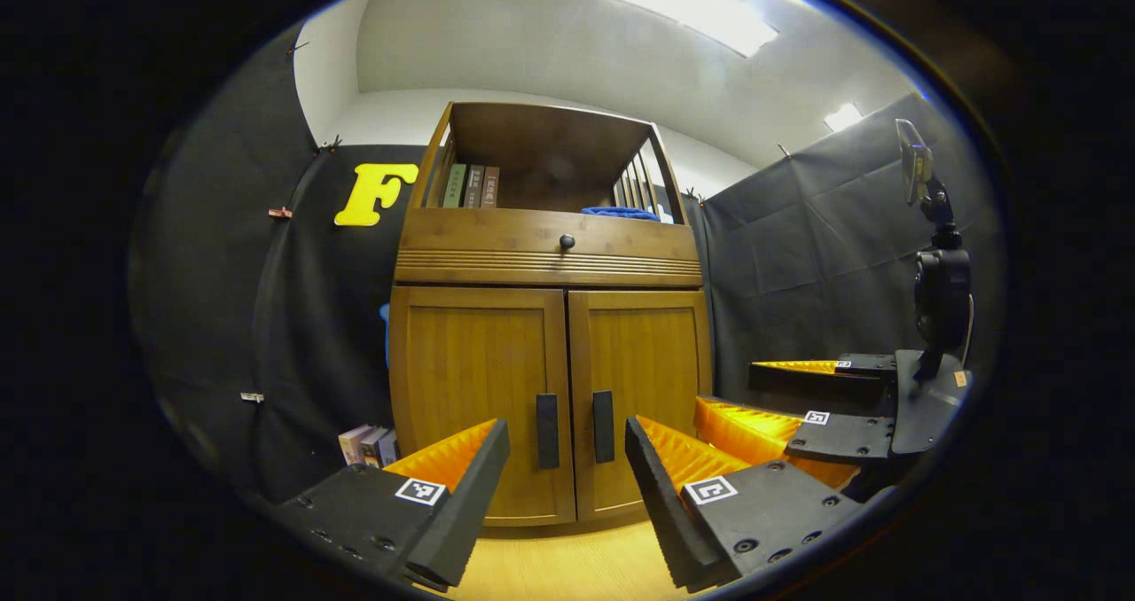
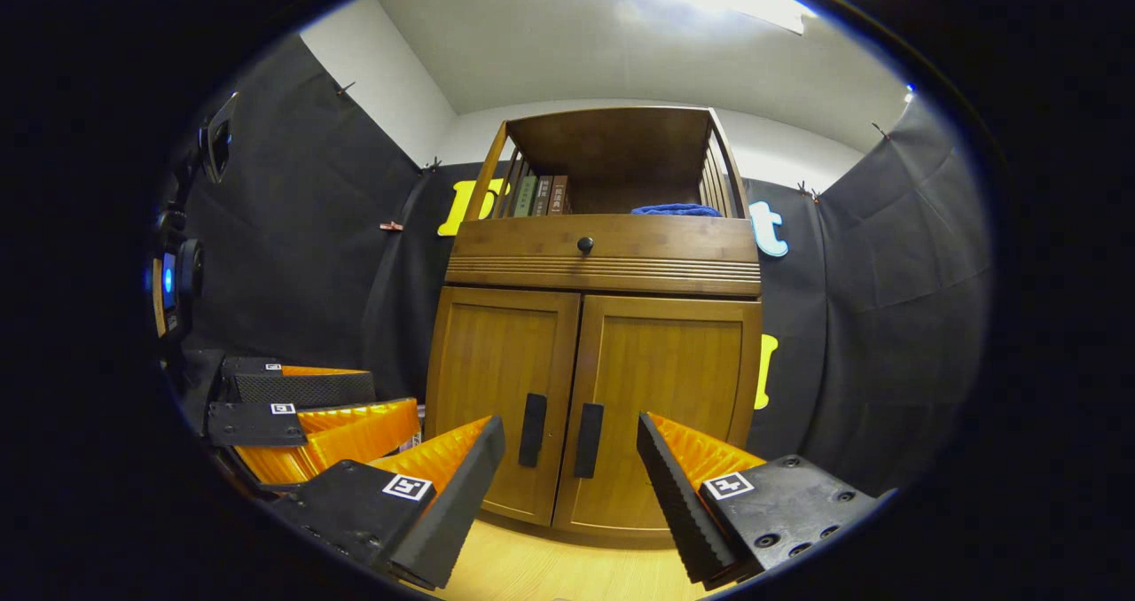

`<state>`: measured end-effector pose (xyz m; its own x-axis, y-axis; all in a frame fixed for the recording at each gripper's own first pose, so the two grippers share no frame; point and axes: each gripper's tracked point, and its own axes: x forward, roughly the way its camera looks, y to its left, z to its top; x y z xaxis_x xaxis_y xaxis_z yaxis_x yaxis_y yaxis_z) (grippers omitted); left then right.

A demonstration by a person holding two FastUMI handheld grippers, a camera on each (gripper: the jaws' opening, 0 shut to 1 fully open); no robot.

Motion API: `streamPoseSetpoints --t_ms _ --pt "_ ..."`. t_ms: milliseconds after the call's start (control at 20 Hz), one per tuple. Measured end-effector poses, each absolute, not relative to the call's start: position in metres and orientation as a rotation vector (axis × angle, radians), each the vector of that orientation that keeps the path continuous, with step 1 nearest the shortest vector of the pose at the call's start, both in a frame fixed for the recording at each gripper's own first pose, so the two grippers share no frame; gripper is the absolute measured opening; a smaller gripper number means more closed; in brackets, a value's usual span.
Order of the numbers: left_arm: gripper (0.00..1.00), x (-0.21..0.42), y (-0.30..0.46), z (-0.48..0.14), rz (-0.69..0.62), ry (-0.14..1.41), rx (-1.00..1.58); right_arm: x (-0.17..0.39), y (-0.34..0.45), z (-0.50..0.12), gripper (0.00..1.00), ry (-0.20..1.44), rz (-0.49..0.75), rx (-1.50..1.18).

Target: Open the right door of the double-door shoe cabinet with the right hand, and open the left door with the left hand.

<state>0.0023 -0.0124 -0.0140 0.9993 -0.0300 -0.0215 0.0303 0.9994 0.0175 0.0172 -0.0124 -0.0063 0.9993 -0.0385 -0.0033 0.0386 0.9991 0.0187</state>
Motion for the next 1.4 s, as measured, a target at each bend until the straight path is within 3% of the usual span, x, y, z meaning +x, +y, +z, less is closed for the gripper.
streamPoseSetpoints --t_ms 900,1400 --pt "0.82 0.023 -0.005 -0.021 -0.019 0.017 0.001 0.060 -0.008 -0.036 0.95 0.059 -0.023 0.053" --pt "0.82 0.007 0.013 -0.021 -0.019 0.010 -0.020 0.124 -0.027 -0.063 0.95 0.062 -0.112 0.034"
